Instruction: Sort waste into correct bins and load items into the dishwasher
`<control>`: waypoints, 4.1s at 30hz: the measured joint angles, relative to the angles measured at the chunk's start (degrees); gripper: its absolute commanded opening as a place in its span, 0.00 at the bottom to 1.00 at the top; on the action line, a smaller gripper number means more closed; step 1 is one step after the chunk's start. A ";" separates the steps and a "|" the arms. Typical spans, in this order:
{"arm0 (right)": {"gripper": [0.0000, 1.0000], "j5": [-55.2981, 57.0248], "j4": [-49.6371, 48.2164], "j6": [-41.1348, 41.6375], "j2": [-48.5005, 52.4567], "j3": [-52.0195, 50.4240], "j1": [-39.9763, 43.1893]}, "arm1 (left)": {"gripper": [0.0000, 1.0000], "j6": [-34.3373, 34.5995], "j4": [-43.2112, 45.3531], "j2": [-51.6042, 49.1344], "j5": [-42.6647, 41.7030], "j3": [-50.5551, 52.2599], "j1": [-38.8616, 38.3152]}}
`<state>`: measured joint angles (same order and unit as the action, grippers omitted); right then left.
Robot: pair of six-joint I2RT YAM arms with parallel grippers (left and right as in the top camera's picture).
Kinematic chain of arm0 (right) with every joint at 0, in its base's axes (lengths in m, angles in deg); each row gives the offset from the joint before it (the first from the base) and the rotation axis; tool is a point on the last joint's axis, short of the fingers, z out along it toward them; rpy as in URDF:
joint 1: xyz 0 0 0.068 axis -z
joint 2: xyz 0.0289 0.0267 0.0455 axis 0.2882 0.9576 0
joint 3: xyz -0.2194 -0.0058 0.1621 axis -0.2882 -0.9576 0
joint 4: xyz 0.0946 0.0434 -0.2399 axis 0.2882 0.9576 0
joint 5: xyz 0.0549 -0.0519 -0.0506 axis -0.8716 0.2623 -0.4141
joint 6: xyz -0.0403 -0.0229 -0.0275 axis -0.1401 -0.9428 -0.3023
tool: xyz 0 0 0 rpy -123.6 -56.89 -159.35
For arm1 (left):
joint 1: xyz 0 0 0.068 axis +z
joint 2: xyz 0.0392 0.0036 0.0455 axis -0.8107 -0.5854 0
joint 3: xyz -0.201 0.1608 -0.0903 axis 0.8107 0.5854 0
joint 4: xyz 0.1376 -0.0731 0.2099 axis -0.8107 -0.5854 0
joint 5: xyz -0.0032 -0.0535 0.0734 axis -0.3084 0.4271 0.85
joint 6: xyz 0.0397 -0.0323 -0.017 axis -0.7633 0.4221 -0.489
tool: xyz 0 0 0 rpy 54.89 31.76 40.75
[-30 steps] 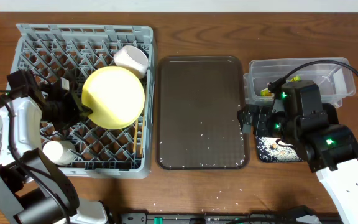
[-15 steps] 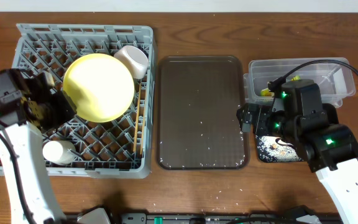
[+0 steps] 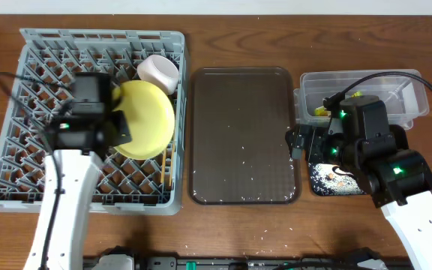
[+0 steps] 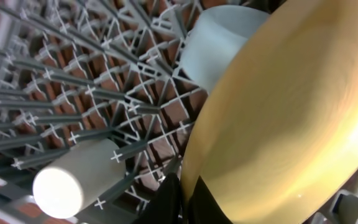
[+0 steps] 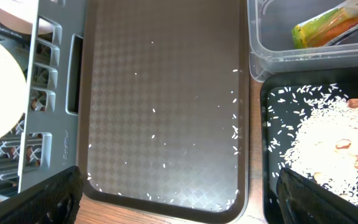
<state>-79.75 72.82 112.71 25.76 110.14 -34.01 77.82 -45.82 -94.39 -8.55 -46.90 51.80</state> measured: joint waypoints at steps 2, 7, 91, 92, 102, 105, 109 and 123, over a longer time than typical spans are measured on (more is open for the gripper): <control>0.97 0.00 0.00 0.00 0.00 0.00 0.00 | 0.07 1.25 -0.17 0.00 3.74 0.00 -3.78; 0.97 0.00 0.00 0.00 0.00 0.00 0.00 | 0.10 4.02 -1.40 -0.50 11.26 0.00 -10.51; 0.99 -7.50 -9.49 -8.50 -6.95 0.00 -3.58 | 0.94 -1.92 -5.38 26.56 -19.71 -8.15 -0.61; 0.99 -7.85 -9.64 -8.61 -7.69 0.00 -4.07 | 0.94 -1.90 -5.38 27.02 -19.71 -8.15 -0.61; 0.99 -9.46 -5.86 -5.90 -8.50 0.00 -4.55 | 0.95 -1.70 -5.38 27.71 -19.69 -8.15 -0.61; 0.99 -9.05 -2.97 -7.02 -8.48 0.00 -4.50 | 0.95 -1.68 -5.38 27.71 -19.69 -8.15 -0.61; 0.99 -8.55 -5.88 -12.72 -10.14 -0.02 -3.93 | 0.95 -1.70 -5.40 27.71 -19.71 -8.15 -0.61; 0.99 2.38 -13.18 -26.34 -34.62 -13.05 6.34 | 0.95 -1.68 -5.44 27.67 -19.67 -8.13 -0.61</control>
<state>-77.36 59.64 86.37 -8.86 97.09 -27.67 76.14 -51.26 -66.72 -28.22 -55.03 51.18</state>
